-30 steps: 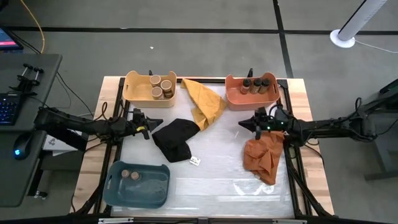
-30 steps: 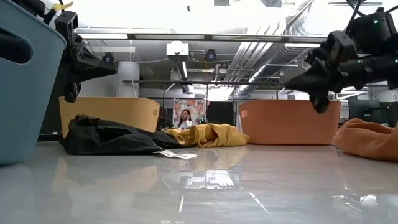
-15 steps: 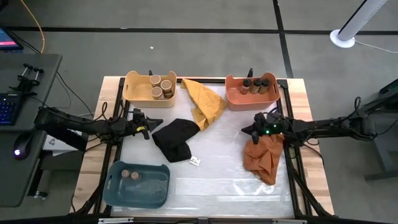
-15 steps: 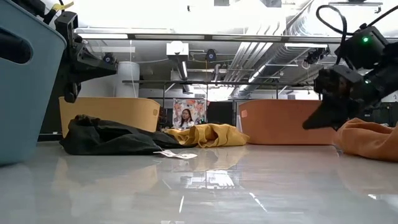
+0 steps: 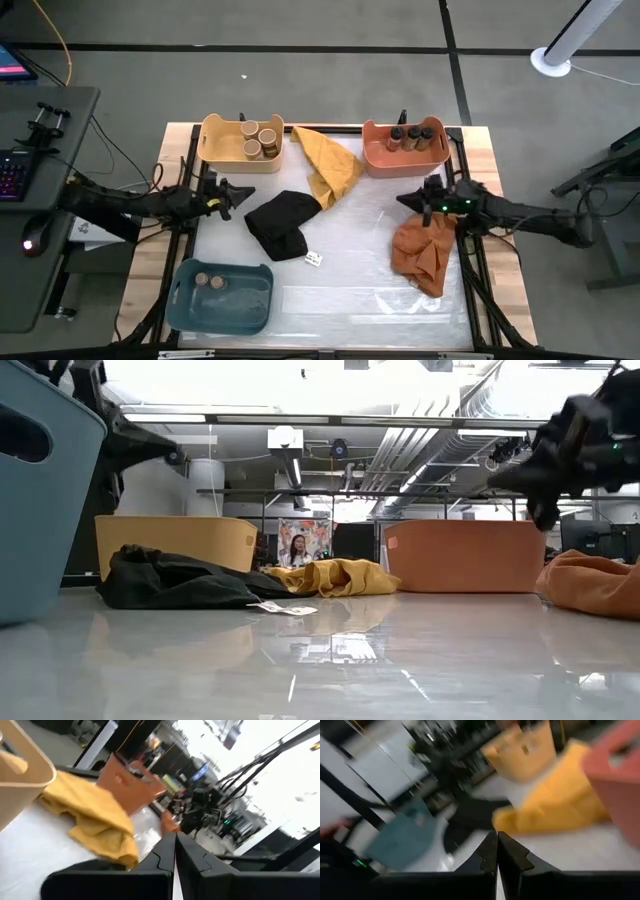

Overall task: Sort spices by type
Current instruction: Return to Home Position

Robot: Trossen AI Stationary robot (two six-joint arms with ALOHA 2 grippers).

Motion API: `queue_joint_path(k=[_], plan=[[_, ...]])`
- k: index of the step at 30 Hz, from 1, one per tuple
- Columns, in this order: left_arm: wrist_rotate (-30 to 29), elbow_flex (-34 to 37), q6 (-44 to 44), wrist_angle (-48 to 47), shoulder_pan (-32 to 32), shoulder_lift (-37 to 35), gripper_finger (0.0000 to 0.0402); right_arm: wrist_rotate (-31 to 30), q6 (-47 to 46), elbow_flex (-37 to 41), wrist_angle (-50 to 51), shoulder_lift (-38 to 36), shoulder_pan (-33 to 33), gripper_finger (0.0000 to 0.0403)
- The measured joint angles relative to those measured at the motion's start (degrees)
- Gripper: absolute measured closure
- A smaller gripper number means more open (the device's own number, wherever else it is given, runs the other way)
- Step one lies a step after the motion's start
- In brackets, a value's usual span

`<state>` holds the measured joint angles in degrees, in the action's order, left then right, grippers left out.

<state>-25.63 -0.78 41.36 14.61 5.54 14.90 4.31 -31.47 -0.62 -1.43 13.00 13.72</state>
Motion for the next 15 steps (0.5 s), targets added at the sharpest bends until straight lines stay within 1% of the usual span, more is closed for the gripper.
queue_joint_path(k=[5,6,9,10,15], plan=[[-0.03,0.00,0.01,-0.36,-0.07,-7.09,0.0401,0.07,0.00,0.00,0.04,-12.10,0.03,0.0402],[-0.02,0.00,0.01,-0.30,-0.23,-8.76,0.0401,0.17,0.01,0.00,-0.34,-13.03,0.10,0.0402],[-0.08,0.02,0.01,-0.48,-1.06,-14.11,0.0401,-0.03,-0.01,0.04,-3.75,-12.97,-0.10,0.0402],[-0.29,-0.02,0.06,0.19,-1.43,-14.88,0.0401,0.02,-0.02,0.04,-4.30,-12.99,-0.33,0.0402],[-0.55,0.02,-0.02,4.14,-2.83,-14.73,0.0401,0.19,-0.02,0.04,-3.50,-13.01,-1.74,0.0402]])
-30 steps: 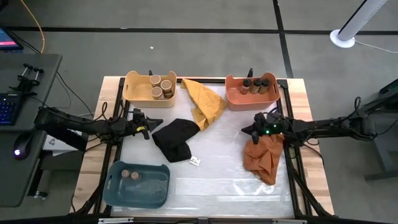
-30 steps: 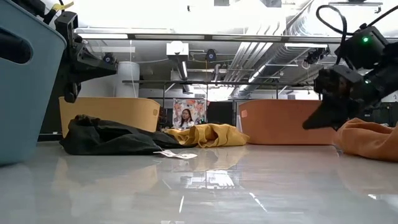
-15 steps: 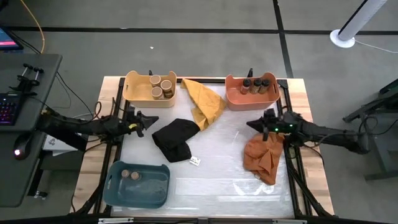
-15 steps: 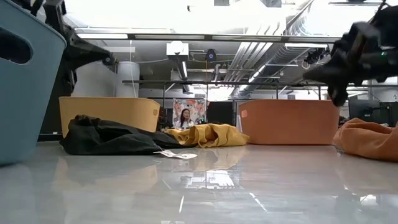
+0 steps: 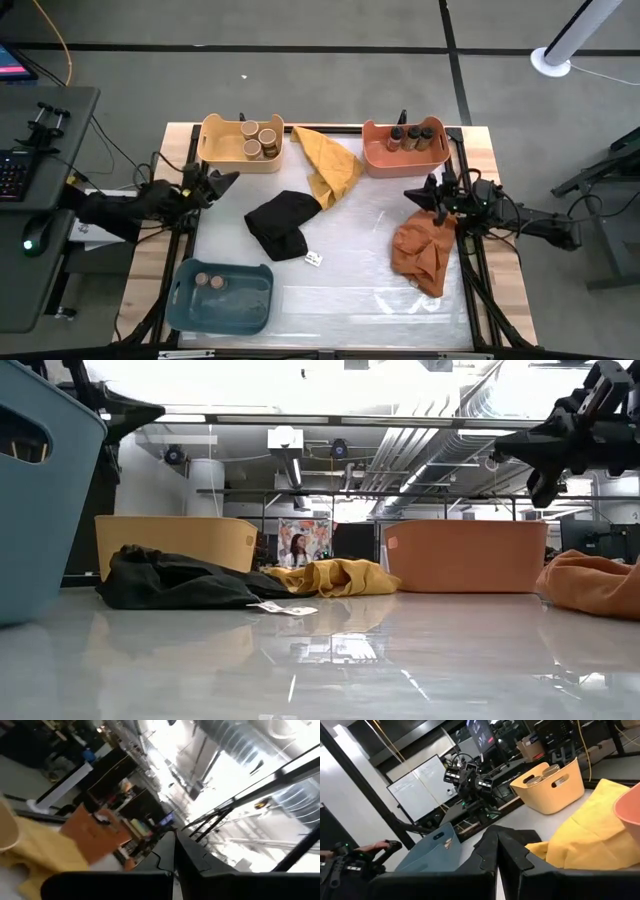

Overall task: Sort spices by type
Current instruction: Return to Home Position

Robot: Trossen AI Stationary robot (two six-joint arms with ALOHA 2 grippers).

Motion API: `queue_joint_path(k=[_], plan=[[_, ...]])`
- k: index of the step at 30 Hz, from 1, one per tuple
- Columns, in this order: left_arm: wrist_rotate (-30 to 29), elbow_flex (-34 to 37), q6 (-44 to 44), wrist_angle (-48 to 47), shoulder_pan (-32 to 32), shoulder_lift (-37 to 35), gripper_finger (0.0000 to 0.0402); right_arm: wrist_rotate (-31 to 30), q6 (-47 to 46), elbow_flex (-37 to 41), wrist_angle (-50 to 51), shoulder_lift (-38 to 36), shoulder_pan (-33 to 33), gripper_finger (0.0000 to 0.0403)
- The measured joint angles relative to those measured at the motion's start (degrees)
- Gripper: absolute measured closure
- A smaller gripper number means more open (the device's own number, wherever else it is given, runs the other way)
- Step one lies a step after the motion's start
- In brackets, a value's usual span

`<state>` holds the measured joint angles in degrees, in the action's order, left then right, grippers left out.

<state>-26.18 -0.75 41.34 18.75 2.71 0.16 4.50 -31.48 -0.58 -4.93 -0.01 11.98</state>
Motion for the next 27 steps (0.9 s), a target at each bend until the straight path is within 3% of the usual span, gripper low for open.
queue_joint_path(k=[24,27], plan=[[0.20,0.07,-0.22,-3.42,0.67,0.02,0.0401,-0.01,0.00,0.02,0.07,1.11,-0.41,0.0402],[6.62,0.07,-9.84,-6.68,1.42,0.04,0.0401,-0.01,0.00,0.02,0.07,1.11,-0.41,0.0402]])
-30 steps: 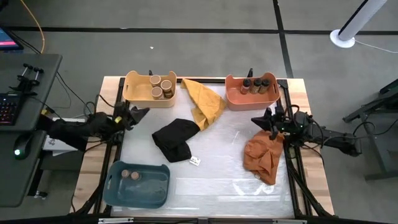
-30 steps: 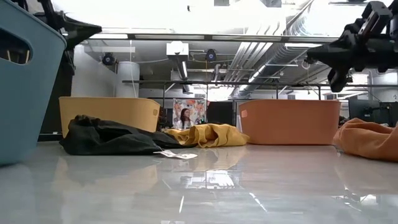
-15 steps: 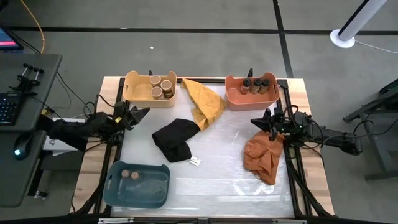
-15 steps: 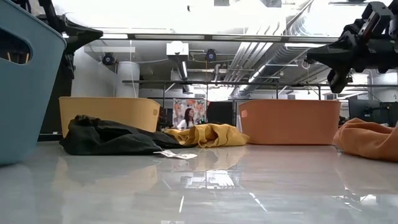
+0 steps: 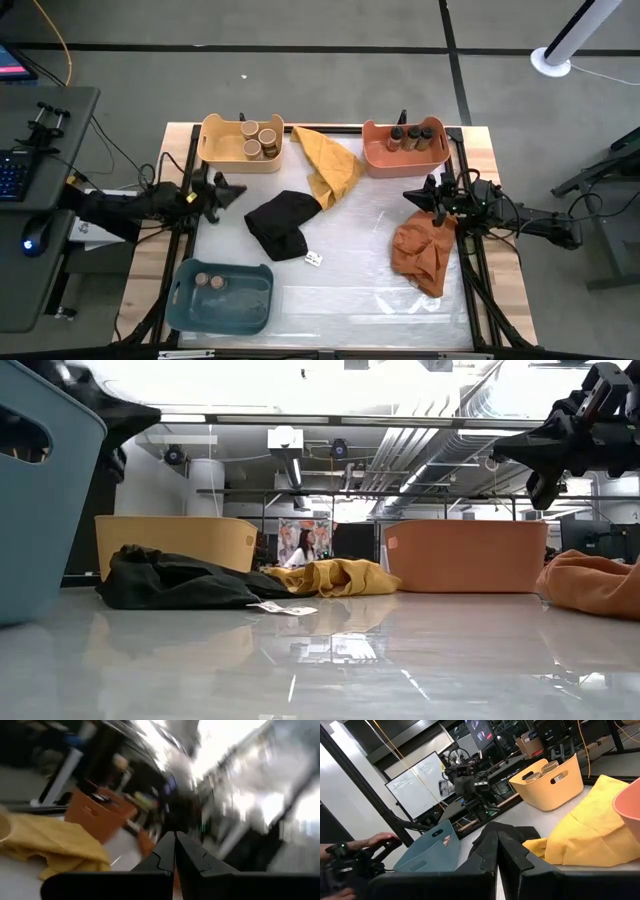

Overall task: Sort spices by type
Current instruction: Return to Home Position

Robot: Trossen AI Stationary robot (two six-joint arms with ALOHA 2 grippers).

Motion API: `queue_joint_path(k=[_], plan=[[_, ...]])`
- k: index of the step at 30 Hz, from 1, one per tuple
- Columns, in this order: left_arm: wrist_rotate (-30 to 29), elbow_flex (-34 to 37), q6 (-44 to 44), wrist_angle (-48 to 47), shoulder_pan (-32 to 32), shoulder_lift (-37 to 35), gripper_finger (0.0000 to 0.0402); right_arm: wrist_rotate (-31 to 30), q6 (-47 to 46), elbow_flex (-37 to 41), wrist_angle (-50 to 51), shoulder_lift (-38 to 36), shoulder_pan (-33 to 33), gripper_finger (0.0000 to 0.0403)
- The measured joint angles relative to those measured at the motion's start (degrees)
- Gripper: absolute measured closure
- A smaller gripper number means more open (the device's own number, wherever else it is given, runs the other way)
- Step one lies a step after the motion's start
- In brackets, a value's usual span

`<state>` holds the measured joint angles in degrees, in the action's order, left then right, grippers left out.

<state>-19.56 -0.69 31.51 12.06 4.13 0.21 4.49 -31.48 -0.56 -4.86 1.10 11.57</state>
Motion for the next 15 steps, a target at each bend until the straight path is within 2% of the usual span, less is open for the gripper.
queue_joint_path(k=[5,7,10,15], plan=[[14.42,0.00,-25.94,-4.51,0.78,-0.01,0.0401,-0.01,0.00,0.02,0.02,0.02,0.01,0.0402],[19.45,0.00,-33.69,-5.72,0.53,-0.02,0.0401,0.00,0.00,0.02,0.20,0.02,0.00,0.0402],[21.59,0.00,-36.05,-9.34,-0.58,0.00,0.0401,-0.02,0.00,0.02,0.70,0.02,0.00,0.0402],[20.44,0.00,-30.53,-11.66,-1.58,0.00,0.0401,-0.02,0.00,0.02,2.03,0.02,0.00,0.0402]])
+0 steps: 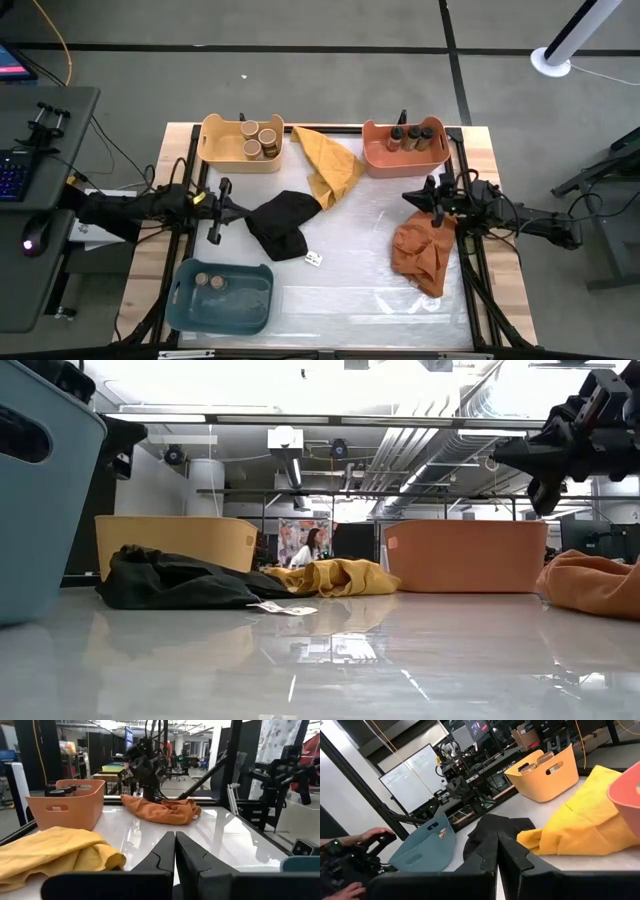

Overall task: Sort spices by type
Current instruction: Return to Home Position

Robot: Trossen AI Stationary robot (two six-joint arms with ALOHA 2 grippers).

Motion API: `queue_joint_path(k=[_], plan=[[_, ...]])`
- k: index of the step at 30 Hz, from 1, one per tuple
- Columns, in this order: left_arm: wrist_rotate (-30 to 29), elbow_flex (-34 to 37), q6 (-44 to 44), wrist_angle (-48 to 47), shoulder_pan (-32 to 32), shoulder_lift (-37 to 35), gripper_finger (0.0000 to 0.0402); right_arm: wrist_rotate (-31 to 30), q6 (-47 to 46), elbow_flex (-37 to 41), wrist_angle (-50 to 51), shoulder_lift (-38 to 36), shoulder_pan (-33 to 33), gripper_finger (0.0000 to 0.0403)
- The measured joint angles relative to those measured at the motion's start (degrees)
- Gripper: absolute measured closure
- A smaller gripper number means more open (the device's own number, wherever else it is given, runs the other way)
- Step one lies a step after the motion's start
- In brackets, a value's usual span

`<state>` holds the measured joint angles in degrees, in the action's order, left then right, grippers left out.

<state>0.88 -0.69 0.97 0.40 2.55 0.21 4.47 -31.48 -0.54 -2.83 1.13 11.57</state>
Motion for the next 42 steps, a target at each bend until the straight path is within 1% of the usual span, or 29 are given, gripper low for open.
queue_joint_path(k=[9,29,32,33,35,39,42], plan=[[-0.06,0.00,-0.09,0.04,-1.53,0.00,0.0401,-0.02,0.00,0.00,1.31,0.00,0.00,0.0402],[-0.06,0.00,-0.09,0.02,-1.55,0.39,0.0401,-0.02,0.00,0.02,1.34,-0.63,-0.03,0.0402],[-0.06,0.00,-0.10,0.03,-1.55,0.43,0.0401,-0.18,0.06,0.02,0.94,-1.10,-1.26,0.0402],[-0.06,0.00,-0.11,0.02,-1.55,0.44,0.0401,-0.18,1.42,0.02,1.34,-1.10,-2.08,0.0402],[-0.05,0.00,-0.11,0.13,-1.53,0.52,0.0401,-0.55,7.45,0.02,1.37,-1.11,-4.30,0.0402],[-0.06,0.00,-0.11,0.02,-1.53,0.52,0.0401,-3.00,19.87,0.02,1.66,-1.11,-9.50,0.0402],[-0.06,0.00,-0.11,0.03,-1.53,0.52,0.0401,-5.09,26.81,0.02,1.84,-1.11,-12.70,0.0402]])
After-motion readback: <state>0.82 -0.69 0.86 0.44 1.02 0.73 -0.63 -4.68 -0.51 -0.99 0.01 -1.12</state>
